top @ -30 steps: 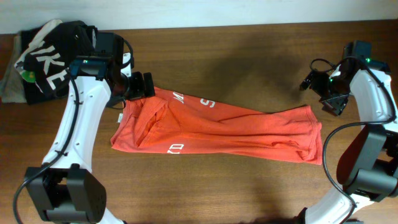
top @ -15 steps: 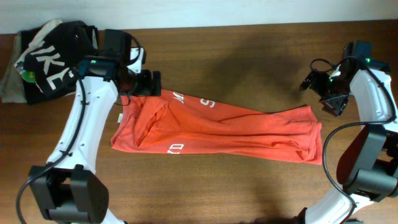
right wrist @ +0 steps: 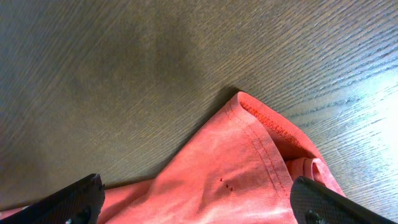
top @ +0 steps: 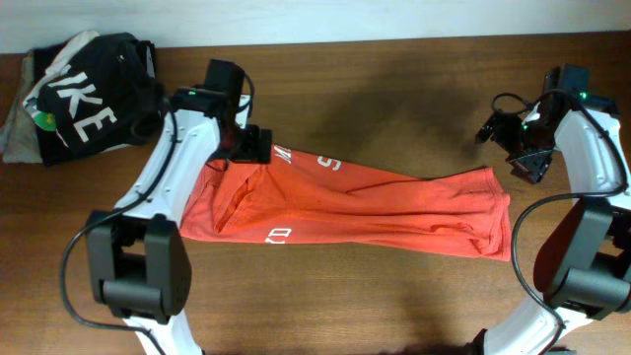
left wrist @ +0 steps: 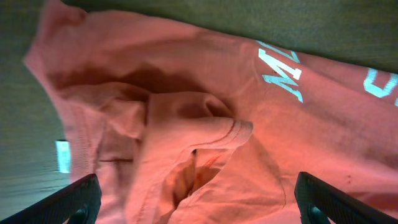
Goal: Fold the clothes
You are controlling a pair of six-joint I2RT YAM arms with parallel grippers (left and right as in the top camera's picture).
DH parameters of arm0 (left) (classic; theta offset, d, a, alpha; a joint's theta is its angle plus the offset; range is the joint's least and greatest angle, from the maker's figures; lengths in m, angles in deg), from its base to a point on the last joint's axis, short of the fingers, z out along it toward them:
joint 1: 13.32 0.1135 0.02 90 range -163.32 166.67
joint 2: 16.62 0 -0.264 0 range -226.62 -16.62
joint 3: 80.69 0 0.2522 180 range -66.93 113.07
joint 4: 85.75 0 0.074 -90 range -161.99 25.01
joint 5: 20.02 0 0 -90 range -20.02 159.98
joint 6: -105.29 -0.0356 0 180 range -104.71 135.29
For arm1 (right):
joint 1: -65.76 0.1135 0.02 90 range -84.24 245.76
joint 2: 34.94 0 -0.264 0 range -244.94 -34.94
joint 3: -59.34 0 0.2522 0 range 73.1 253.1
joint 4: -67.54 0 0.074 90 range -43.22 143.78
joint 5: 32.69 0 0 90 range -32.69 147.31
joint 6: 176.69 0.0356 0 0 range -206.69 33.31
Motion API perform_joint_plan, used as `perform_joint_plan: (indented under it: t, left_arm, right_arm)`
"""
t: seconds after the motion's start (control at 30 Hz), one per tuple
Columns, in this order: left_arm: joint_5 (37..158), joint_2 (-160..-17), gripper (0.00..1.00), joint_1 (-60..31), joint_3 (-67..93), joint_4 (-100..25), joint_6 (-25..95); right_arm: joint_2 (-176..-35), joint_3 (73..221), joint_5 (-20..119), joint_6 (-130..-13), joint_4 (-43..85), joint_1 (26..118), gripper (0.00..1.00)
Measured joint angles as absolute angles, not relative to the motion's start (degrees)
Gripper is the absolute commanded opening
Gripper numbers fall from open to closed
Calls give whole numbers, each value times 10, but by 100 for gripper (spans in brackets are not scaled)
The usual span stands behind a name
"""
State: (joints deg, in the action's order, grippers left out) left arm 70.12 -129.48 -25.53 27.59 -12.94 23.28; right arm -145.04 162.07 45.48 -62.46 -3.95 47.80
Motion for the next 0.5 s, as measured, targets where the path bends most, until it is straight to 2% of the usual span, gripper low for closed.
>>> perform_joint_plan:
  t: [0.17,0.5]
  left_arm:
    - [675,-1337,99,-279,276,-129,309]
    - [532,-1346,99,-355,276,-147,431]
  right_arm:
    - [-1450,1621,455,-625,-40,478,99]
    - [-1450,1621,455,-625,-40,478,99]
